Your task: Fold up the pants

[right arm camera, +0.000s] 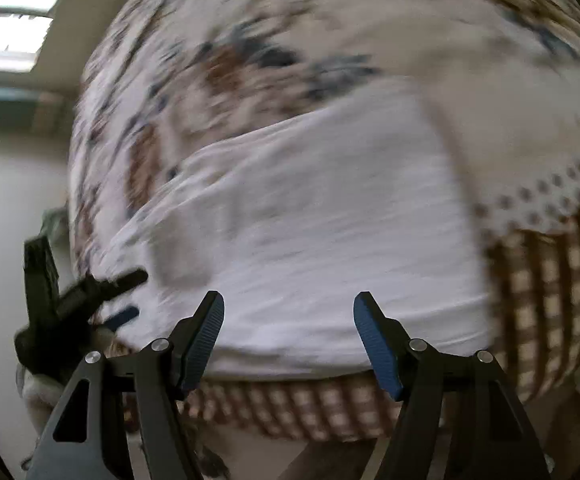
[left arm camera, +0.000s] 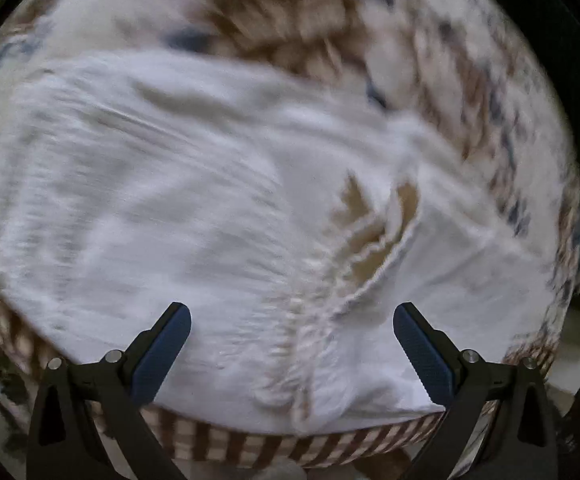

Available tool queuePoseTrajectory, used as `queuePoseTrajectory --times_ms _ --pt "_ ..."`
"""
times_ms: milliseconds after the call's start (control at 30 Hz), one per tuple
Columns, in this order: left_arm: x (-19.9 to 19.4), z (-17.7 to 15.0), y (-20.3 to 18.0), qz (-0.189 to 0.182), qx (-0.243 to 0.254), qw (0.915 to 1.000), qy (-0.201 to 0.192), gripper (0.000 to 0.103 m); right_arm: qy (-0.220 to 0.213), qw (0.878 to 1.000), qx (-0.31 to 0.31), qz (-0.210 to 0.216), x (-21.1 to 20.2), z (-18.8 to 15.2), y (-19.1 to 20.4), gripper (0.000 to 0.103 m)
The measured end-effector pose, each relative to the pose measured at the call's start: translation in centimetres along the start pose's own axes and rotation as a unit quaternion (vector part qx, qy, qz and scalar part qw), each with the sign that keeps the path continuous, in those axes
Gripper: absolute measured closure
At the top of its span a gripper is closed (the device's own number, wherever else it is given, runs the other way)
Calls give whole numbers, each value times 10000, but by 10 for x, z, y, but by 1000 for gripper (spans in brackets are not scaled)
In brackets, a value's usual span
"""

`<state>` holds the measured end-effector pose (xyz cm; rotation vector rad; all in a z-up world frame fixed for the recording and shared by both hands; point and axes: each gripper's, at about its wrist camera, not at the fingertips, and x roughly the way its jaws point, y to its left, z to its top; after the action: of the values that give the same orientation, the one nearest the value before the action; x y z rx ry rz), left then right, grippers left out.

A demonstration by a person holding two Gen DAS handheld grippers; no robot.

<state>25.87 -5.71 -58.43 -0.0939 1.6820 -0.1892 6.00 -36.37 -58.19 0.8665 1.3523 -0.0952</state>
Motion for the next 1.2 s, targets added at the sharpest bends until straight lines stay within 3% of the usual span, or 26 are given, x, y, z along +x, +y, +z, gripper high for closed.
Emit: queuePoseTrajectory --times_ms 33,67,100,167,233,367,433,500,533,567,633,700,733,800,900,1033,1100,1133,1167,1200 --pt "10 -2 -5 221 81 9997 97 8 -33 9999 143 -61 0 2 -11 33" --pt "15 -4 -9 440 214 9988 43 27 -68 9995 285 -123 -1 3 -21 33" --pt "12 -9 -14 508 421 9975 -247 56 -103 9990 407 -125 1 4 -31 33" --pt "0 -19 -19 490 660 9954 -486 86 -109 9982 547 -220 7 6 -43 33" --pt "-18 -29 -17 413 664 9948 -659 91 -67 9979 580 -281 11 5 -50 33" --pt "-18 -35 -3 394 494 9965 -546 91 51 9982 326 -503 22 7 -46 33" --pt "-5 -30 6 357 448 9977 -358 87 94 9985 223 -496 24 7 -42 33" --pt "-3 -21 19 93 74 9998 -134 76 133 9985 70 -532 26 6 -32 33" --pt "-10 -20 24 15 -68 9999 -140 74 202 9991 -37 -384 29 4 -25 38" --pt "-18 -21 27 -10 -126 9997 -207 73 266 9992 -121 -271 31 3 -18 49" --pt "-43 -31 29 64 -90 9983 -578 67 528 9970 -556 -60 45 -4 5 64" --pt "-50 -42 25 57 92 9976 -685 51 816 9920 -958 -54 62 -14 23 72" --pt "-46 -45 22 78 172 9976 -659 49 963 9896 -1060 -106 71 -19 28 75" --pt "-29 -52 15 300 400 9976 -485 49 1270 9832 -1288 -256 88 -34 36 75" --pt "2 -66 15 746 621 9948 -297 46 1362 9781 -1530 -362 89 -42 36 75" --pt "5 -68 27 517 450 9972 -313 44 1577 9778 -1356 -267 88 -32 28 75" --pt "-8 -67 40 170 84 9988 -455 45 1612 9780 -1288 -299 89 -27 28 74" --pt "-19 -67 51 -233 -196 9972 -685 46 1592 9791 -1219 -343 87 -23 29 66" --pt "-26 -68 59 -447 -381 9949 -815 44 1531 9804 -1173 -399 86 -19 34 50" --pt "-36 -69 73 -598 -701 9905 -1025 30 1429 9815 -1178 -477 84 -17 39 41"
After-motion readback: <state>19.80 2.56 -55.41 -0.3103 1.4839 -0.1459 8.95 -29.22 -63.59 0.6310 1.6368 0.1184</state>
